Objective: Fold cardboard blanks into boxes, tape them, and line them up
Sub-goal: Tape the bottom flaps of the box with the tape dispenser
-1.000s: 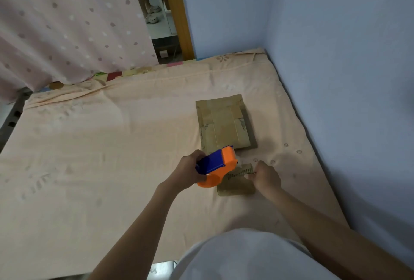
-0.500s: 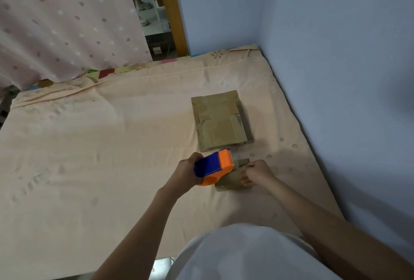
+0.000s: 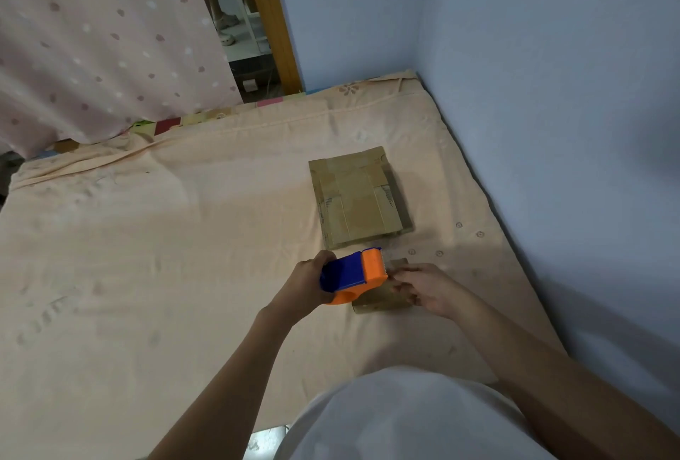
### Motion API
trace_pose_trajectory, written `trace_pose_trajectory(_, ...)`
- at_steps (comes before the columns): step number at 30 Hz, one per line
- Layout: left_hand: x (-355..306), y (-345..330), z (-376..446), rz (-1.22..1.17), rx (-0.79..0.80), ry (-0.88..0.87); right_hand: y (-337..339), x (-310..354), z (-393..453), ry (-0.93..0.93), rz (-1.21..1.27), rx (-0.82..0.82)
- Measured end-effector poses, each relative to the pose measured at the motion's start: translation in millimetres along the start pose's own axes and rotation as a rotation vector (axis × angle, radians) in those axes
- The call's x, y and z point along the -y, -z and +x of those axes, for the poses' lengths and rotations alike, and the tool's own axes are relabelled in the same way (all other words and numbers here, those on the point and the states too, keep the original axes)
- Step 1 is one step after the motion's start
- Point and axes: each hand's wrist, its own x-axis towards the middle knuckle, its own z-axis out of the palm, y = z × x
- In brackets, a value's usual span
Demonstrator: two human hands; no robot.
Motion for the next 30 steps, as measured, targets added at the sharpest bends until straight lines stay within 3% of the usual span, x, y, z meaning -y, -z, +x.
trace_pose_trajectory(13,-2,2,0,0.112,-0.004,-0.122,-1,7,3,0.046,-0.239,-0.181)
trace_pose_trajectory(30,4,8,0,0.167,-0.007,-0.196,-4,24,11,-0.039,-0.263,-0.312)
